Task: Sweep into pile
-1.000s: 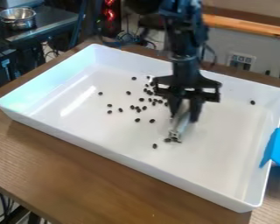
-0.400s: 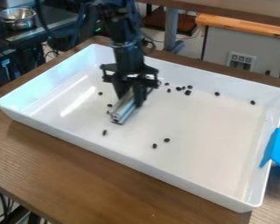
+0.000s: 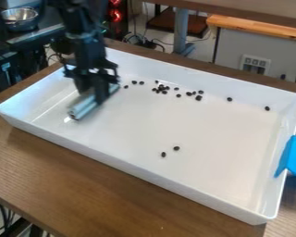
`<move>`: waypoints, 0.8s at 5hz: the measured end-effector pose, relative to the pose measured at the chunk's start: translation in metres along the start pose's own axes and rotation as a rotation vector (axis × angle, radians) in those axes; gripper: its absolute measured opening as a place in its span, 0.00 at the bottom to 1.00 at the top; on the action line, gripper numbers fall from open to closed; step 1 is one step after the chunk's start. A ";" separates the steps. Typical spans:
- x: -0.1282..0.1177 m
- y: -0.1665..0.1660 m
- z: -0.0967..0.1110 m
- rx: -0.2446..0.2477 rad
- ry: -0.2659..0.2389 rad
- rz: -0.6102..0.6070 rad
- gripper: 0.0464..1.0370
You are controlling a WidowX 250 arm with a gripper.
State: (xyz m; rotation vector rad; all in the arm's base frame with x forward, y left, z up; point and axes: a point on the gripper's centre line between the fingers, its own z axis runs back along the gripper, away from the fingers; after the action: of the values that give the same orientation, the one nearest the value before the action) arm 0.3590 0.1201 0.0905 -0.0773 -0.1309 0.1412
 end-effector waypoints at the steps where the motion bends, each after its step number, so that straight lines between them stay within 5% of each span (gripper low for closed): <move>1: -0.004 0.024 0.004 0.004 -0.005 -0.018 0.34; 2: -0.001 0.031 0.015 -0.020 -0.027 -0.016 0.34; 4: 0.022 -0.059 0.056 -0.078 -0.063 -0.045 0.34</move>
State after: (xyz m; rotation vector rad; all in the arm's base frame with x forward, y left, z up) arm 0.3807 0.0689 0.1539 -0.1478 -0.2007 0.0938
